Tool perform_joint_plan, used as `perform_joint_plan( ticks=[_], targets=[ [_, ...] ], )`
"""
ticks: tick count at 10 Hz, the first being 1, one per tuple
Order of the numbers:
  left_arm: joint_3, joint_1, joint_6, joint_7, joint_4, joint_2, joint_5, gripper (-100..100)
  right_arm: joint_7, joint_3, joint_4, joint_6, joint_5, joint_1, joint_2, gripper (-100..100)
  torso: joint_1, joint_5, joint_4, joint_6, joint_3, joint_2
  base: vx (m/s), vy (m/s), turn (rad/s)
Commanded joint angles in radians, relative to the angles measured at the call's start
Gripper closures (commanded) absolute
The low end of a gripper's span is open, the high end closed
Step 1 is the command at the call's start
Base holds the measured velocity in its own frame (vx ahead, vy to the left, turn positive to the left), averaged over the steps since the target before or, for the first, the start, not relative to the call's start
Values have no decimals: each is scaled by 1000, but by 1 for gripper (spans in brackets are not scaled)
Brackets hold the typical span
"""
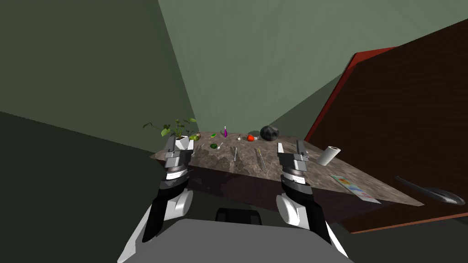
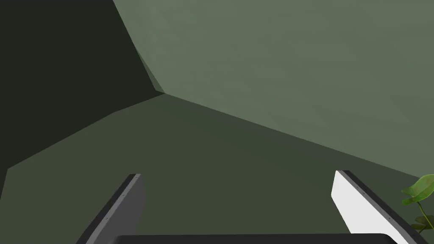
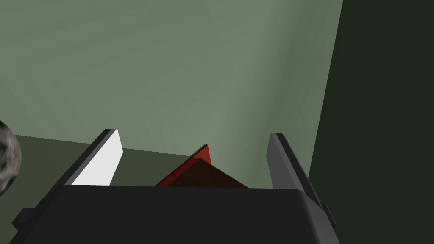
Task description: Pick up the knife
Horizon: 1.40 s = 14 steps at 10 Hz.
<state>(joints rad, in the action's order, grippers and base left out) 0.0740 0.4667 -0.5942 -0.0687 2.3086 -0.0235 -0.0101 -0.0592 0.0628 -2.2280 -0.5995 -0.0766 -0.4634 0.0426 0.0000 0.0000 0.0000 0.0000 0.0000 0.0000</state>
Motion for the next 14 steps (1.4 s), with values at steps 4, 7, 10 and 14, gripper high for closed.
perform_joint_plan(
  ticks=[4, 7, 10, 14],
  targets=[
    [0, 0, 0, 0, 0, 0, 0, 0, 30, 34, 25, -28, 17, 29, -111, -100, -3, -1, 0, 0, 1, 1, -18, -36, 122],
    [0, 0, 0, 0, 0, 0, 0, 0, 61, 67, 54, -56, 37, 60, -196, -100, -4, -1, 0, -1, 1, 2, -27, -53, 158],
    [0, 0, 0, 0, 0, 0, 0, 0, 101, 106, 94, -93, 67, 100, -282, -100, -4, -1, 0, 0, 1, 2, -33, -53, 165],
    [0, 0, 0, 0, 0, 0, 0, 0, 147, 149, 144, -136, 106, 148, -377, -100, -4, -1, 0, 0, 1, 1, -33, -58, 179]
  ],
)
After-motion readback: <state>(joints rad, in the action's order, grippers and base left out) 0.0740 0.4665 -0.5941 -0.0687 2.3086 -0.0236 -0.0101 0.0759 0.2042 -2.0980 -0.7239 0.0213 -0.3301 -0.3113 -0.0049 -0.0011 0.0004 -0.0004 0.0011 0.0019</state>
